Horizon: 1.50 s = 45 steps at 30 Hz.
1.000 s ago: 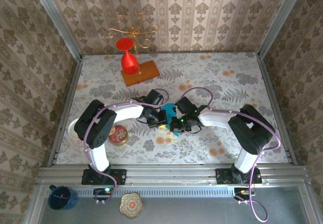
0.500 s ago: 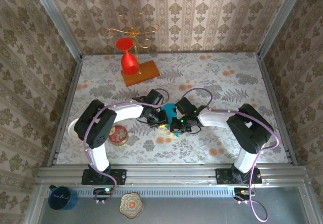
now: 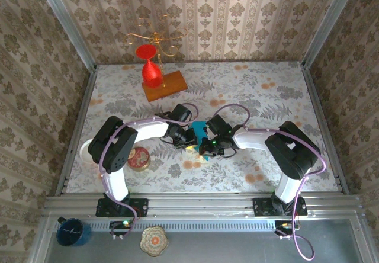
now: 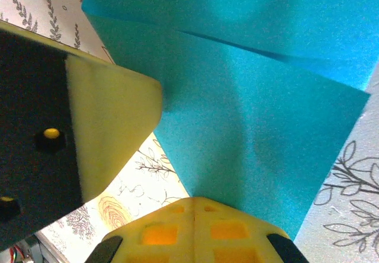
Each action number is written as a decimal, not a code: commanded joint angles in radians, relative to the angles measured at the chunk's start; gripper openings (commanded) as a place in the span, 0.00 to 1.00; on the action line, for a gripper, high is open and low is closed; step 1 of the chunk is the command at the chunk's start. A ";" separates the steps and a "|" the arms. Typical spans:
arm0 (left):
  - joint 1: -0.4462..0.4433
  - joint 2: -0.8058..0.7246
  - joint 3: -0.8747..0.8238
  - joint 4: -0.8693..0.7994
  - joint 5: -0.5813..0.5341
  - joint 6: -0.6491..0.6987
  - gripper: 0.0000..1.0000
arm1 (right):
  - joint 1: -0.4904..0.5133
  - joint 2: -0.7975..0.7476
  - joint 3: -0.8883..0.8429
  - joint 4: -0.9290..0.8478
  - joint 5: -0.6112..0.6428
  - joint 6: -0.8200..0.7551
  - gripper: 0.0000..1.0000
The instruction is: Fold a paper plane with a square sheet of paper (pick it up from the middle)
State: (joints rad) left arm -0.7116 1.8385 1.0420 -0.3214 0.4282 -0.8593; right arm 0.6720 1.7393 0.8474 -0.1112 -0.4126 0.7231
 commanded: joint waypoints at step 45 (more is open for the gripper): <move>0.031 0.067 -0.064 -0.088 -0.084 0.059 0.10 | -0.019 -0.114 -0.136 -0.209 -0.075 -0.108 0.06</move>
State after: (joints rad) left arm -0.6884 1.8492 1.0313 -0.3130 0.4633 -0.8295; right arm 0.6495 1.6409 0.7437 -0.2043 -0.4831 0.6125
